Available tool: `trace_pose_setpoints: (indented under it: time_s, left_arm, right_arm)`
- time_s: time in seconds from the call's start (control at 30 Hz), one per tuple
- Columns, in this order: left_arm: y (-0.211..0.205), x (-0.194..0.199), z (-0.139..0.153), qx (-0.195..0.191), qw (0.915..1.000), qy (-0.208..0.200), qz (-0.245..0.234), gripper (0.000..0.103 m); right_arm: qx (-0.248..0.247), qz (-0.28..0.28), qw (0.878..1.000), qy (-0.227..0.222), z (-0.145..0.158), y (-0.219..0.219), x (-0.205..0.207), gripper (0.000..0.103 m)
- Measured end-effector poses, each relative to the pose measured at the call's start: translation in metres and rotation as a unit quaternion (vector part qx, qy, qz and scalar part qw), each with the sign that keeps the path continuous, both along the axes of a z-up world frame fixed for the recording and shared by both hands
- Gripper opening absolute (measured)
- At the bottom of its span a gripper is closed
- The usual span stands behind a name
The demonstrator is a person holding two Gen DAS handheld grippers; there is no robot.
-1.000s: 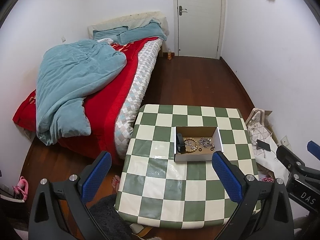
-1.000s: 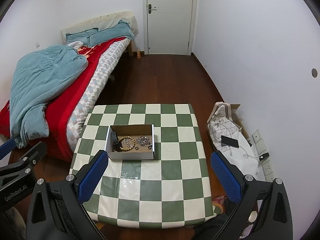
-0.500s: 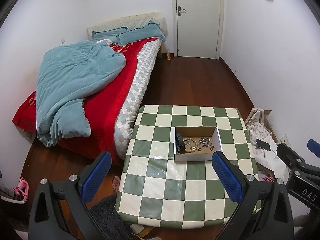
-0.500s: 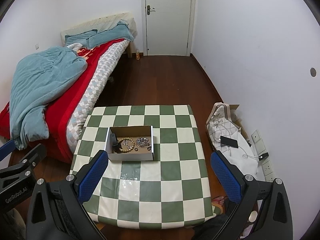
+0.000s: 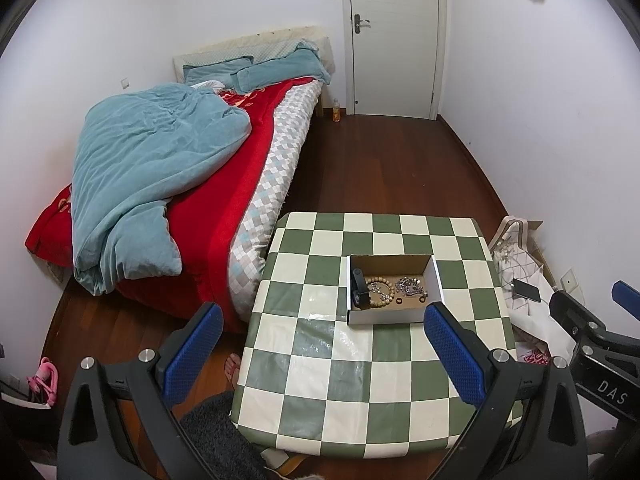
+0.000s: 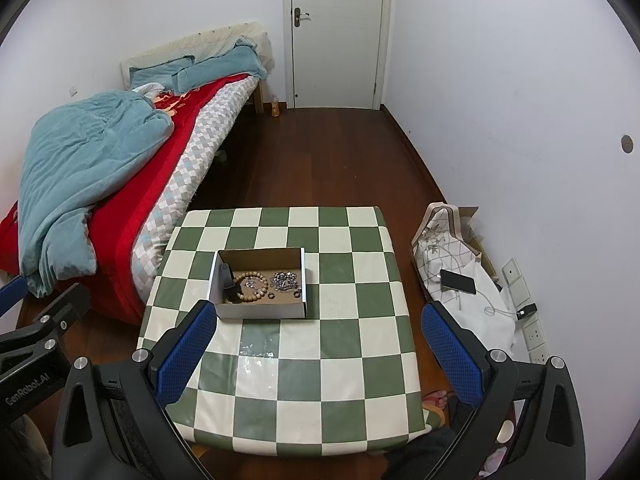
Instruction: Organize jewelry
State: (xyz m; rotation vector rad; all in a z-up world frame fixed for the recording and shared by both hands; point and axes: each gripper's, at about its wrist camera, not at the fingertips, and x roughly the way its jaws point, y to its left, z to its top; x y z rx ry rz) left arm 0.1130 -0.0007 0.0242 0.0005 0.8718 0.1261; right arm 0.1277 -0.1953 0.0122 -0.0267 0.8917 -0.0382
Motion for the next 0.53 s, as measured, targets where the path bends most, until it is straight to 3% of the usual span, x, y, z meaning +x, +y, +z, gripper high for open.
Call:
trace_pose_setpoints:
  time_s: [0.53]
  left_arm:
    - [0.0027, 0.0006, 0.0066, -0.003, 1.0, -0.009, 0.0, 0.103]
  right_arm:
    - [0.003, -0.001, 1.0, 0.0, -0.0011, -0.002, -0.0011, 0.103]
